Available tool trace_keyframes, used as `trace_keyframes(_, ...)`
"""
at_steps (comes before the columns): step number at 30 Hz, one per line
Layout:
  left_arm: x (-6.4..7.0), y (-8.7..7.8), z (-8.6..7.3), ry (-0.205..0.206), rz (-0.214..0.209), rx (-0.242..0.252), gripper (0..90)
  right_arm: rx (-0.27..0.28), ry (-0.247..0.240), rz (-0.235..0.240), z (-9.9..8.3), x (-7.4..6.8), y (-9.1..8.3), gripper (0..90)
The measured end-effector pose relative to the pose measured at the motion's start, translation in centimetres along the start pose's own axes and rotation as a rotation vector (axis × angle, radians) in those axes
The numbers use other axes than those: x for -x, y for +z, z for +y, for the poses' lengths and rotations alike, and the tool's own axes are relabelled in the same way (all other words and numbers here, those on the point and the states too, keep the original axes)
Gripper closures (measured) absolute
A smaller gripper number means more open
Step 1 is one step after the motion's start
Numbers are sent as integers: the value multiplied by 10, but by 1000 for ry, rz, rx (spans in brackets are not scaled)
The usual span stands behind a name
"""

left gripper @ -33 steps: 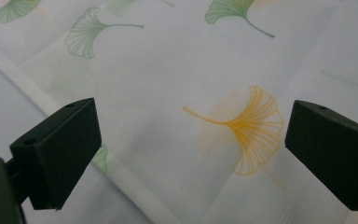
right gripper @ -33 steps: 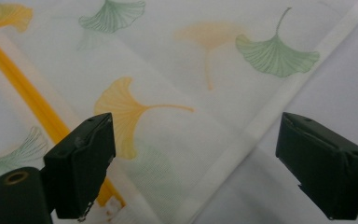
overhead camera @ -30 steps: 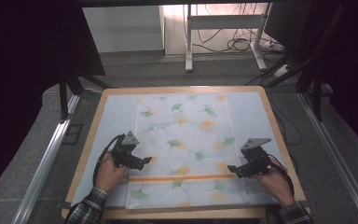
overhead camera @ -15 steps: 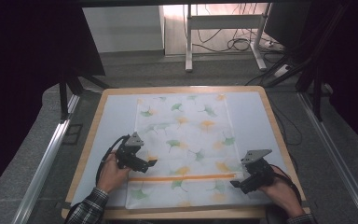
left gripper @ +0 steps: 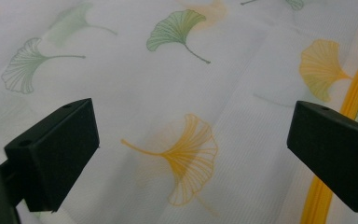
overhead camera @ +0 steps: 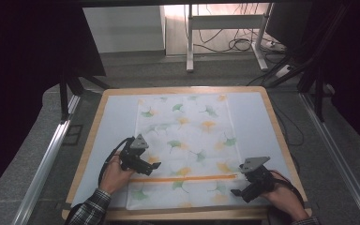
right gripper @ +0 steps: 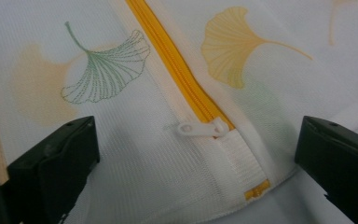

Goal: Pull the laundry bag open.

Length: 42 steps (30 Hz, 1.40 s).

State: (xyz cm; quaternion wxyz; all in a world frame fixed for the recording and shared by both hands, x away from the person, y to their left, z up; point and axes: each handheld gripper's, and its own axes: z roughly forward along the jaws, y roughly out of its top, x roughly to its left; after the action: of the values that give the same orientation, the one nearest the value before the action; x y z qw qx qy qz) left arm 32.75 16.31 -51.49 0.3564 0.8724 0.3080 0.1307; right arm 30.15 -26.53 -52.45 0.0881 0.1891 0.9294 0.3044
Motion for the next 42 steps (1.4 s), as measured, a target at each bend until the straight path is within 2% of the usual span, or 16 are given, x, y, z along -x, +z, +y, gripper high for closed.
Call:
trace_keyframes(1, 2, 2, 2, -1, -22, -3, 16, 13, 6, 1, -1, 0, 0, 0)
trace_keyframes(5, 9, 6, 8, -3, -48, -1, 24, 43, -3, 8, -5, 1, 0, 0)
trace_keyframes(8, 15, 10, 14, 16, -55, -2, 40, 41, -4, 10, -5, 1, 0, 0)
trace_keyframes(9, 22, 13, 20, 44, -63, -2, 48, 41, -3, 10, -6, 1, 0, 0)
trace_keyframes(10, 22, 13, 20, 44, -63, -2, 58, 41, -3, 10, -6, 1, 0, 0)
trace_keyframes(13, 36, 21, 34, 65, -104, 15, 102, 46, -3, 11, -6, 1, 0, 0)
trace_keyframes(16, 43, 26, 40, 79, -115, 15, 134, 47, -5, 12, -6, 2, 0, 0)
trace_keyframes(17, 48, 30, 45, 104, -133, 9, 142, 47, -6, 13, -6, 2, 0, 0)
trace_keyframes(24, 64, 44, 56, 125, -184, 13, 202, 46, -5, 13, -6, 2, 0, 0)
trace_keyframes(25, 68, 48, 60, 120, -204, 19, 221, 47, -5, 13, -6, 2, 0, 0)
trace_keyframes(28, 72, 52, 65, 119, -217, 22, 234, 47, -6, 14, -7, 2, 0, 0)
trace_keyframes(32, 86, 63, 76, 162, -228, 12, 253, 50, -7, 15, -7, 2, 0, 0)
trace_keyframes(34, 88, 64, 78, 168, -231, 11, 263, 50, -8, 15, -7, 2, 0, 0)
trace_keyframes(35, 95, 70, 83, 190, -238, 1, 279, 50, -7, 14, -7, 2, 0, 0)
trace_keyframes(38, 102, 75, 89, 201, -264, -9, 342, 50, -7, 16, -7, 2, 0, 0)
trace_keyframes(42, 110, 81, 95, 223, -273, -7, 387, 51, -8, 17, -7, 2, 0, 0)
